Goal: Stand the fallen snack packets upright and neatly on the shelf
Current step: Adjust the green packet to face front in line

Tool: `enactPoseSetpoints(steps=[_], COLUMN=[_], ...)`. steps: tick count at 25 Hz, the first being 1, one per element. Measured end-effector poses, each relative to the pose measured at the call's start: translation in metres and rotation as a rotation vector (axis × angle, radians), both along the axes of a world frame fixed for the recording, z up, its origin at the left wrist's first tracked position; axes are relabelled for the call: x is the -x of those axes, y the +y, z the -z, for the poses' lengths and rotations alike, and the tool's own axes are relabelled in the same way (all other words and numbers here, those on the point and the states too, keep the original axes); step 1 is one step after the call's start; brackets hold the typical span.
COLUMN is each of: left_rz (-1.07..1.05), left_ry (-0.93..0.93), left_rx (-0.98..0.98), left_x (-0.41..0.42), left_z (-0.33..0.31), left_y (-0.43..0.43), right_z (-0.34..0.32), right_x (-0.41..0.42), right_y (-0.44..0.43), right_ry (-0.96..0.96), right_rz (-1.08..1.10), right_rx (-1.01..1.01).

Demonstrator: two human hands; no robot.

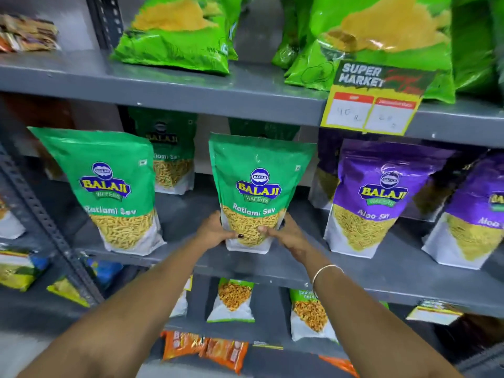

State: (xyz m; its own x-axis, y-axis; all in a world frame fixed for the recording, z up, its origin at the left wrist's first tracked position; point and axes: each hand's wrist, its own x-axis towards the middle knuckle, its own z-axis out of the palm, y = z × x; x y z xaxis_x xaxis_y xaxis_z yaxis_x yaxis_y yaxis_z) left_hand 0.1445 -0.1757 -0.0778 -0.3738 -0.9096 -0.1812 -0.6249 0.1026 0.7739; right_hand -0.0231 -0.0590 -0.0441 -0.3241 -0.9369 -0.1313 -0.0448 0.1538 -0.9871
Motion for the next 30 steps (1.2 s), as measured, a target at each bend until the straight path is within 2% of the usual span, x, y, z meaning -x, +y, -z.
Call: enactPoseSetpoints(steps=[4,9,22,30], left_rz=[0.032,0.050,0.136,0.153], left_ry=[-0.070,-0.063,-0.004,0.008], left_rx=[0.042,0.069,0.050,0.043], left_x=[-0.017,-0.025,-0.033,-0.033], left_z=[-0.012,-0.027,-0.019,-0.014], left_y=[0.030,0.057,0.054,0.047], right_z=[-0.009,-0.013,-0.014,-0.001], right_x=[-0.019,-0.031,-0.036,-0.033], right_y=[0.027,0.042,0.048,0.041], right_ry=[0.056,0.089,0.143,0.202], right_rz=[0.048,0.040,-0.001,0.056], right_rx=[-0.015,-0.054,-0.099,-0.154])
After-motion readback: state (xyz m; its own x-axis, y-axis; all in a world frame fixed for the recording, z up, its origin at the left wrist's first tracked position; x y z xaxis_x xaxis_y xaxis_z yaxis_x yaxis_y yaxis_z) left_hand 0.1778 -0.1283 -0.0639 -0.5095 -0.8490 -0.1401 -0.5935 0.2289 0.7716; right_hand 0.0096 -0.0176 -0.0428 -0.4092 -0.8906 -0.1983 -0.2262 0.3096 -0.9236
